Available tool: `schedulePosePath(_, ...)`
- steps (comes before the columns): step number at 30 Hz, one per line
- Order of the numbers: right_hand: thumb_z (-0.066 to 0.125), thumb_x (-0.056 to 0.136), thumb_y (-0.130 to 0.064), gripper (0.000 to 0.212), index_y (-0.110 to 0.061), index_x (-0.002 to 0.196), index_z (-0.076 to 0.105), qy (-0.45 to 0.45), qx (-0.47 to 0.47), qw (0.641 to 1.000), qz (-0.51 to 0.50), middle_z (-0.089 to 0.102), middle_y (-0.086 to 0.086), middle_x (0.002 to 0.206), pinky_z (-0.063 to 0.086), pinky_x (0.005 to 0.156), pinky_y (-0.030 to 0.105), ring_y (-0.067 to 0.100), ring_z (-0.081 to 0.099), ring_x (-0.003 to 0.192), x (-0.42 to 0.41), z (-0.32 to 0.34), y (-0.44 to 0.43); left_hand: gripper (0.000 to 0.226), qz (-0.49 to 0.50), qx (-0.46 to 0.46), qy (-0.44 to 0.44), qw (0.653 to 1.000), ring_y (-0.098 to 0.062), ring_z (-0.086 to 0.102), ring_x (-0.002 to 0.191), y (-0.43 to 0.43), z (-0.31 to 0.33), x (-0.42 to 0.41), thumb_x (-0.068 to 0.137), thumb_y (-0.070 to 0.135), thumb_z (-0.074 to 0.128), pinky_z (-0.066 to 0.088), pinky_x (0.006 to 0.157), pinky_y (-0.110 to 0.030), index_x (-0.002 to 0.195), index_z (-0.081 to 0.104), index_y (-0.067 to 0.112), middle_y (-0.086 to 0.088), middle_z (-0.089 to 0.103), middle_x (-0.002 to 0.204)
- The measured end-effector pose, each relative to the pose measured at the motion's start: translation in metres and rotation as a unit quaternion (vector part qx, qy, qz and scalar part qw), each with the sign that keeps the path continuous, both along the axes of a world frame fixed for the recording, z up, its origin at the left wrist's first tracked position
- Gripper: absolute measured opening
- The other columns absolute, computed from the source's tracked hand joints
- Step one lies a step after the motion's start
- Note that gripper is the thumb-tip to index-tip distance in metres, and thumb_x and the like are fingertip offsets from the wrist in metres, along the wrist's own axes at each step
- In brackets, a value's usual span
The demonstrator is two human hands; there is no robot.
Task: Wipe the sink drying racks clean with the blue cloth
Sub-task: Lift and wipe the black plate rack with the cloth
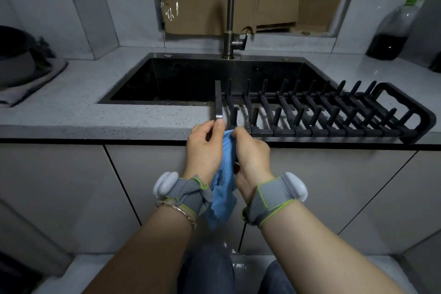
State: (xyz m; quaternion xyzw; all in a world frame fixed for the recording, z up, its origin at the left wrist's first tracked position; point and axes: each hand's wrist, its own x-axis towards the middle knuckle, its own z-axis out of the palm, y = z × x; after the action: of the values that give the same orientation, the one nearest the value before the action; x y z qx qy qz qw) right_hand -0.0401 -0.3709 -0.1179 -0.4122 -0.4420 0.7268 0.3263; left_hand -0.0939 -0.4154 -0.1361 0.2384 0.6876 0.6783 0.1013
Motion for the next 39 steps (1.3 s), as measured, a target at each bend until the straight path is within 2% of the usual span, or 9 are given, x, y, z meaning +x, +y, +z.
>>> schedulePosePath(5, 0.053, 0.082, -0.015, 0.016, -0.012, 0.068, 0.047, -0.006, 0.023, 1.000, -0.008, 0.045, 0.010, 0.072, 0.034, 0.058, 0.033, 0.022, 0.042, 0.066, 0.000, -0.004, 0.001, 0.023, 0.001, -0.005, 0.010, 1.000, -0.025, 0.060, 0.098, 0.000, 0.000, 0.001, 0.096, 0.032, 0.050, 0.048, 0.094, -0.043, 0.093, 0.066, 0.015, -0.014, 0.063, 0.104)
schedulePosePath(13, 0.058, 0.080, -0.012, 0.031, -0.013, 0.053, 0.042, 0.002, 0.031, 0.999, -0.017, 0.042, 0.005, 0.054, 0.034, 0.050, 0.027, 0.018, 0.040, 0.056, -0.002, -0.006, 0.000, 0.023, 0.004, -0.007, 0.015, 1.000, -0.028, 0.061, 0.098, 0.002, -0.002, 0.001, 0.096, 0.032, 0.049, 0.048, 0.094, -0.047, 0.091, 0.065, 0.018, -0.016, 0.062, 0.105)
schedulePosePath(17, 0.059, 0.079, -0.012, 0.023, -0.010, 0.058, 0.050, -0.005, 0.038, 0.999, -0.001, 0.050, 0.010, 0.062, 0.039, 0.056, 0.032, 0.020, 0.046, 0.062, 0.000, -0.006, 0.001, 0.023, 0.000, -0.010, 0.012, 1.000, -0.026, 0.061, 0.098, 0.001, -0.002, 0.000, 0.096, 0.032, 0.049, 0.048, 0.094, -0.045, 0.095, 0.065, 0.016, -0.015, 0.062, 0.107)
schedulePosePath(20, 0.056, 0.083, -0.012, 0.017, -0.010, 0.066, 0.054, 0.020, 0.037, 0.999, 0.001, 0.050, 0.011, 0.069, 0.038, 0.059, 0.032, 0.022, 0.046, 0.066, 0.007, -0.014, 0.003, 0.020, -0.002, -0.008, 0.022, 1.000, -0.018, 0.059, 0.094, 0.001, -0.001, 0.002, 0.097, 0.030, 0.048, 0.048, 0.090, -0.028, 0.091, 0.063, 0.018, -0.015, 0.062, 0.107)
schedulePosePath(22, 0.057, 0.086, -0.016, 0.022, -0.014, 0.065, 0.052, 0.040, 0.030, 0.998, -0.034, 0.048, 0.009, 0.070, 0.036, 0.060, 0.031, 0.021, 0.044, 0.068, 0.013, -0.021, 0.006, 0.018, 0.007, -0.011, 0.032, 0.999, -0.008, 0.054, 0.086, 0.001, 0.000, 0.003, 0.097, 0.027, 0.048, 0.041, 0.078, -0.007, 0.090, 0.061, 0.018, -0.013, 0.061, 0.109)
schedulePosePath(24, 0.058, 0.089, -0.021, 0.029, -0.014, 0.061, 0.052, 0.059, 0.024, 0.996, -0.059, 0.051, 0.007, 0.062, 0.037, 0.058, 0.028, 0.019, 0.046, 0.063, 0.019, -0.022, 0.010, 0.017, 0.006, -0.013, 0.038, 0.999, -0.001, 0.051, 0.083, 0.000, 0.001, 0.003, 0.098, 0.026, 0.047, 0.035, 0.069, 0.003, 0.092, 0.061, 0.017, -0.012, 0.060, 0.111)
schedulePosePath(30, 0.060, 0.087, -0.021, 0.034, -0.014, 0.058, 0.043, 0.059, 0.046, 0.994, -0.085, 0.040, 0.005, 0.060, 0.031, 0.048, 0.024, 0.017, 0.036, 0.057, 0.023, -0.018, 0.014, 0.018, 0.008, -0.017, 0.042, 0.999, -0.005, 0.051, 0.088, 0.000, -0.003, 0.002, 0.097, 0.028, 0.047, 0.034, 0.069, 0.004, 0.094, 0.061, 0.018, -0.011, 0.060, 0.112)
schedulePosePath(36, 0.059, 0.081, -0.012, 0.043, -0.020, 0.047, 0.033, 0.041, 0.047, 0.994, -0.088, 0.033, 0.004, 0.056, 0.029, 0.052, 0.029, 0.020, 0.032, 0.060, 0.019, -0.018, 0.017, 0.017, 0.005, -0.024, 0.052, 0.998, -0.004, 0.050, 0.086, -0.001, -0.002, 0.002, 0.098, 0.026, 0.046, 0.033, 0.068, 0.004, 0.089, 0.059, 0.019, -0.011, 0.060, 0.112)
schedulePosePath(39, 0.057, 0.078, -0.015, 0.027, -0.015, 0.056, 0.043, 0.012, 0.036, 0.997, -0.067, 0.043, 0.007, 0.063, 0.037, 0.056, 0.035, 0.022, 0.040, 0.063, 0.017, -0.012, 0.018, 0.018, -0.001, -0.035, 0.064, 0.997, -0.001, 0.050, 0.085, -0.002, -0.004, 0.001, 0.098, 0.026, 0.046, 0.033, 0.068, 0.005, 0.093, 0.061, 0.017, -0.010, 0.060, 0.113)
